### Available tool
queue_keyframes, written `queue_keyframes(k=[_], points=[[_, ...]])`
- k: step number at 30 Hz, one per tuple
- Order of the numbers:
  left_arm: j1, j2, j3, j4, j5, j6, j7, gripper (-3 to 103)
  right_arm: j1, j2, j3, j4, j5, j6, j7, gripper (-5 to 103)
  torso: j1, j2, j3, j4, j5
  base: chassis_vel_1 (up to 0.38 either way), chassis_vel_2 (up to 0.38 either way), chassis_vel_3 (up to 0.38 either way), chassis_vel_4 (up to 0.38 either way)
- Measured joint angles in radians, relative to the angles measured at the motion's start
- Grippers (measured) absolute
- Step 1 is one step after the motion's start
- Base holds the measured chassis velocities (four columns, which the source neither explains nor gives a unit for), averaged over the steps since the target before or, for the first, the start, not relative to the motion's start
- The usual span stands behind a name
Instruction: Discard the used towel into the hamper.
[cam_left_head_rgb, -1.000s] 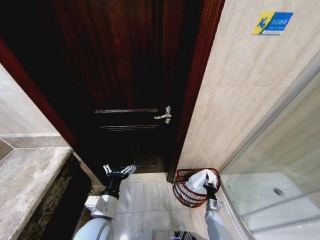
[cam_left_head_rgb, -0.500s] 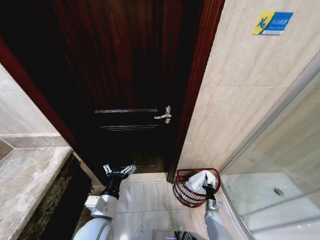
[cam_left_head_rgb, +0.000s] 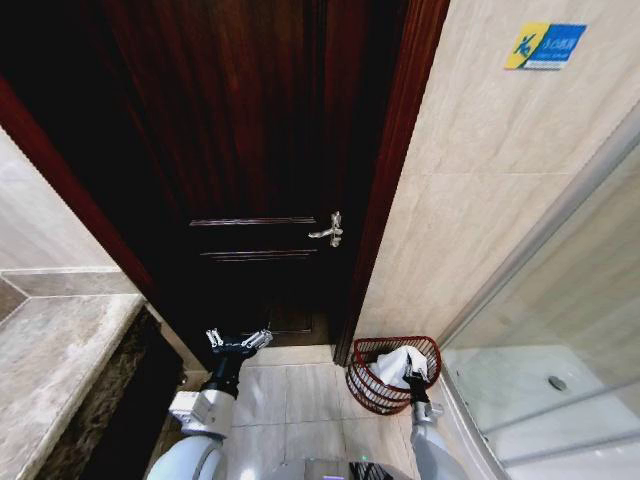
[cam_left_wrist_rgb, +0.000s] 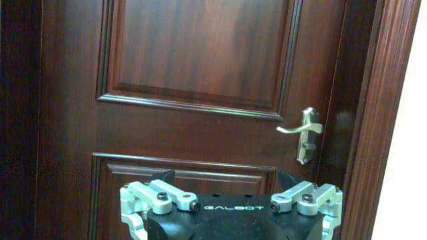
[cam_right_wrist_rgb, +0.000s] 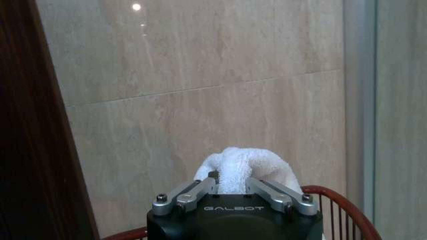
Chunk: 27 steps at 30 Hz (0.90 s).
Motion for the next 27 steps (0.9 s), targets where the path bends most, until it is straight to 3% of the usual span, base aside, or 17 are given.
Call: queue_keyframes(k=[27], points=[[0.000, 0.000, 0.000, 0.000, 0.000, 0.000, 0.000, 100, -0.012, -0.028, 0.012, -0.035, -0.043, 0.000, -0.004, 6, 0.000, 0.000, 0.000, -0.0001, 0.0000, 0.000, 0.000, 0.000, 0.000]])
